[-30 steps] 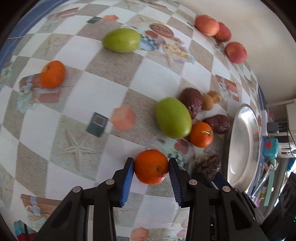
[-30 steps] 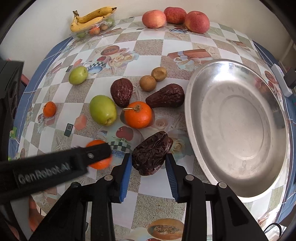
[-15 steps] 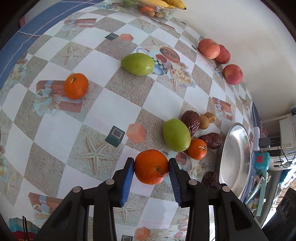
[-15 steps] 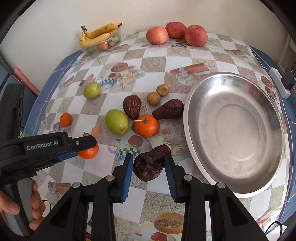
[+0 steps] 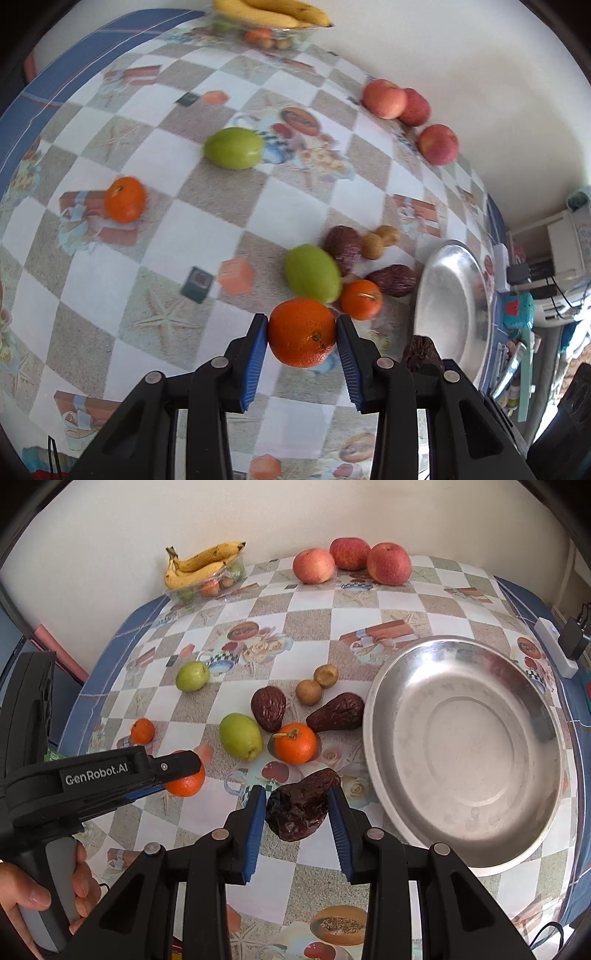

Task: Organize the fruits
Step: 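Carry the date with the right tool into the steel bowl while the left tool drops the tangerine in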

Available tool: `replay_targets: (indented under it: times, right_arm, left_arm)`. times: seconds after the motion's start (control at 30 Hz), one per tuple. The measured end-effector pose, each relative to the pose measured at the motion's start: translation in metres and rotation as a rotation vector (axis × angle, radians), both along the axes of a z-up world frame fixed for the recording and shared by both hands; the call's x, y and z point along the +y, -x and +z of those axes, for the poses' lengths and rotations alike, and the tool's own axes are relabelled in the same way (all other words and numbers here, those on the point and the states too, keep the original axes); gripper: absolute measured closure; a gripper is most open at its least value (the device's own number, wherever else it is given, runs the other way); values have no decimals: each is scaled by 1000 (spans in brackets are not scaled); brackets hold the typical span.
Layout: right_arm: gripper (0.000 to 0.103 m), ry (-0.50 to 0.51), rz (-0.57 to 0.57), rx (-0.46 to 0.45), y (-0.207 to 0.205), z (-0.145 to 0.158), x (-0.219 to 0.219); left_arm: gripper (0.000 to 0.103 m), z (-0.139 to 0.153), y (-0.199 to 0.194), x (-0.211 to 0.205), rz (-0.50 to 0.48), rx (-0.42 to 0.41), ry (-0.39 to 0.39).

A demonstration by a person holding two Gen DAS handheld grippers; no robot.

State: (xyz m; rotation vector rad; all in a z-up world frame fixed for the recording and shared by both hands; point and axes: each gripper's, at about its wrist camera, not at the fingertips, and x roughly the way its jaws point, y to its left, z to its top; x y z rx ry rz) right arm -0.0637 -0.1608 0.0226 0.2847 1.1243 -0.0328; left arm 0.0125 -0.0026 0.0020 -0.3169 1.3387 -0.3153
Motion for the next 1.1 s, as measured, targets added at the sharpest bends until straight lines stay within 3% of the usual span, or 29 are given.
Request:
replay_targets:
  times: [0.13,0.2,0.27,0.47,0.77,1.03,1.1]
  right_arm:
    - [67,-10,-63,-46,4,13,-22]
    - [67,40,-121,-57,7,18,-37]
    - [67,85,-179,-55,10,21,-52]
    - [67,88,-319,-13,19,13,-97]
    - [66,70,-407,11,29,3,-127]
    - [66,81,-418,17,33,2,-128]
    - [66,79,-423,23,33,1,-129]
  left_arm:
    - [63,10,6,-35,-102,-45,-7]
    - [63,11,10,-55,-151,-54,-2]
    - [63,11,14,-75,-198,-59,5]
    - [63,8,22,-127,-310,-97,4]
    - [56,-4,15,-140,-314,-45,61]
    - [53,-5,15,-133,-301,-34,58]
    - [40,-6,14,-130,-289,-29,33]
